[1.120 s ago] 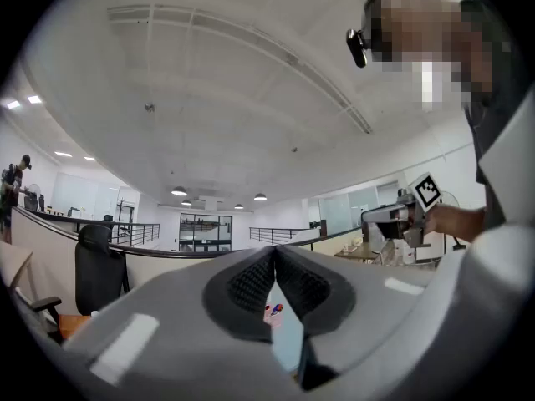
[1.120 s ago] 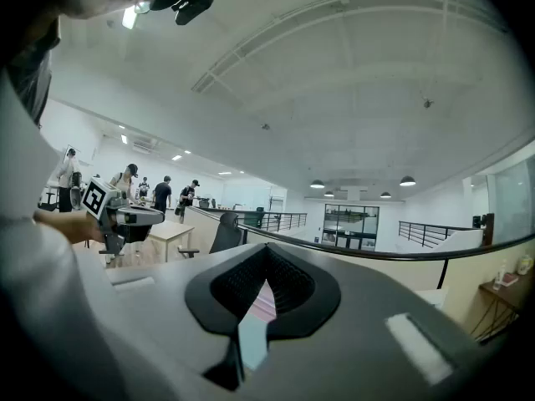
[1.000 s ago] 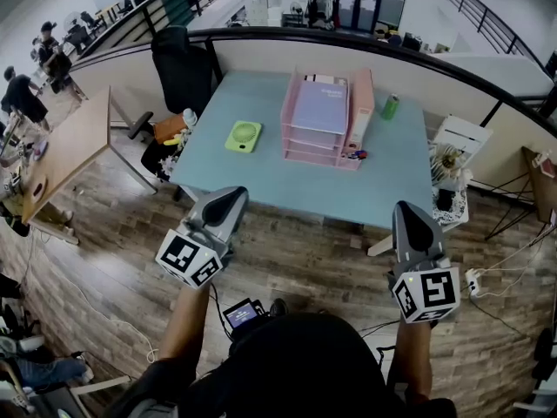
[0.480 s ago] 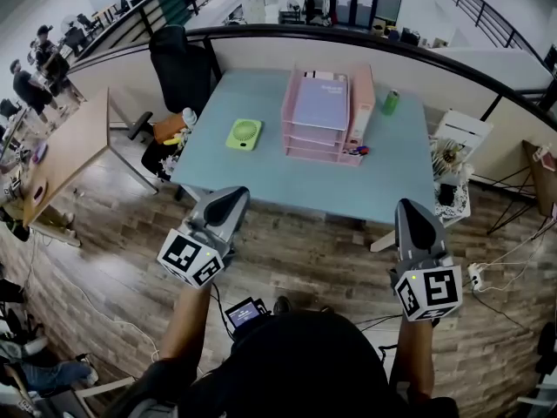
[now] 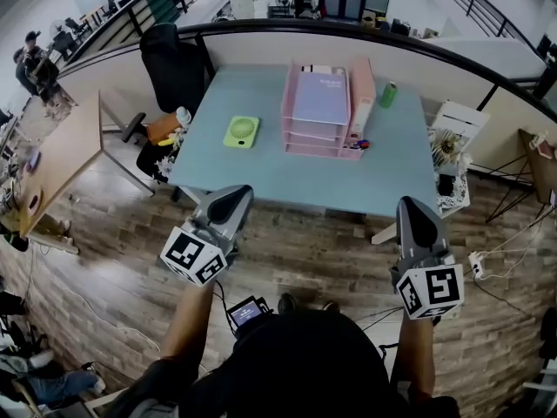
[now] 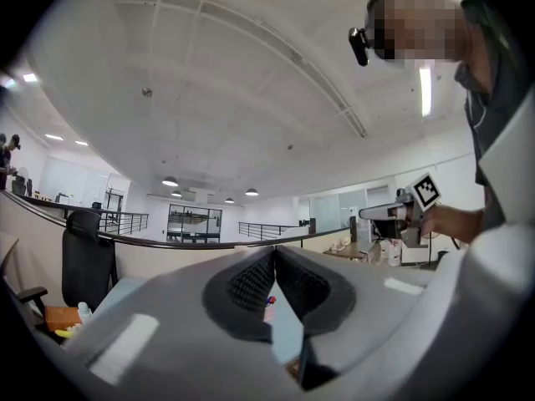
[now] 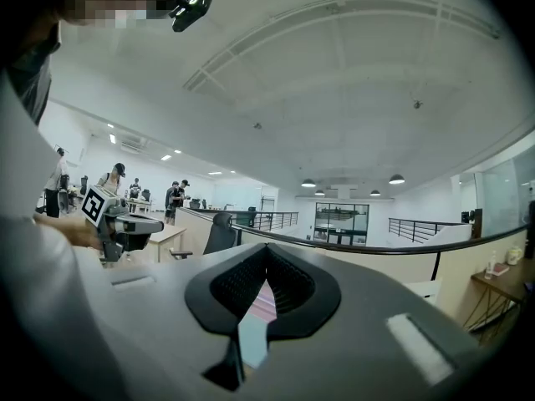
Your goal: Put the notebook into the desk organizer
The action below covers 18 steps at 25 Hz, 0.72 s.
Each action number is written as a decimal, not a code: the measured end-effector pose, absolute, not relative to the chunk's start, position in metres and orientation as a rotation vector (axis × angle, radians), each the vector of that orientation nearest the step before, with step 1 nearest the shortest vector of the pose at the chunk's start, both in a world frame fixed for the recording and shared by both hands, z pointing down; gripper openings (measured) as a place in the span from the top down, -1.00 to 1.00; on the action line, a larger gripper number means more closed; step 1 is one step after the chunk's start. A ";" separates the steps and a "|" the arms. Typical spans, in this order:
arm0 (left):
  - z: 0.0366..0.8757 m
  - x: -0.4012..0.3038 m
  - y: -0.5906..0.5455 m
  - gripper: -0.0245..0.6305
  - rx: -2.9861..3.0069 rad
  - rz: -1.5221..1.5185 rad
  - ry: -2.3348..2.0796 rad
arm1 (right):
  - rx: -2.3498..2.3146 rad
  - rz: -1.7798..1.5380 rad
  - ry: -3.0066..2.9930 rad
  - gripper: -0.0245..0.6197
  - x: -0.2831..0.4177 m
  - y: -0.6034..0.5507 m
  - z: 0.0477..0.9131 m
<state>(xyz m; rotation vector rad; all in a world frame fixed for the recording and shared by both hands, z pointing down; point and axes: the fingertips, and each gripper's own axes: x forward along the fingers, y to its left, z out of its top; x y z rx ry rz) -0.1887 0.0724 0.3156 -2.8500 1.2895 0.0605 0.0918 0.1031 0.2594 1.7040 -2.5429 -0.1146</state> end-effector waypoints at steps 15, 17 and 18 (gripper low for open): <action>0.325 -0.214 0.055 0.74 -2.911 0.105 1.205 | 1.761 -0.132 -2.463 0.91 0.056 0.106 0.263; 0.329 -0.212 0.050 0.74 -2.926 0.111 1.194 | 1.764 -0.127 -2.450 0.91 0.057 0.104 0.264; 0.332 -0.210 0.048 0.74 -2.934 0.112 1.187 | 1.767 -0.124 -2.442 0.91 0.058 0.103 0.263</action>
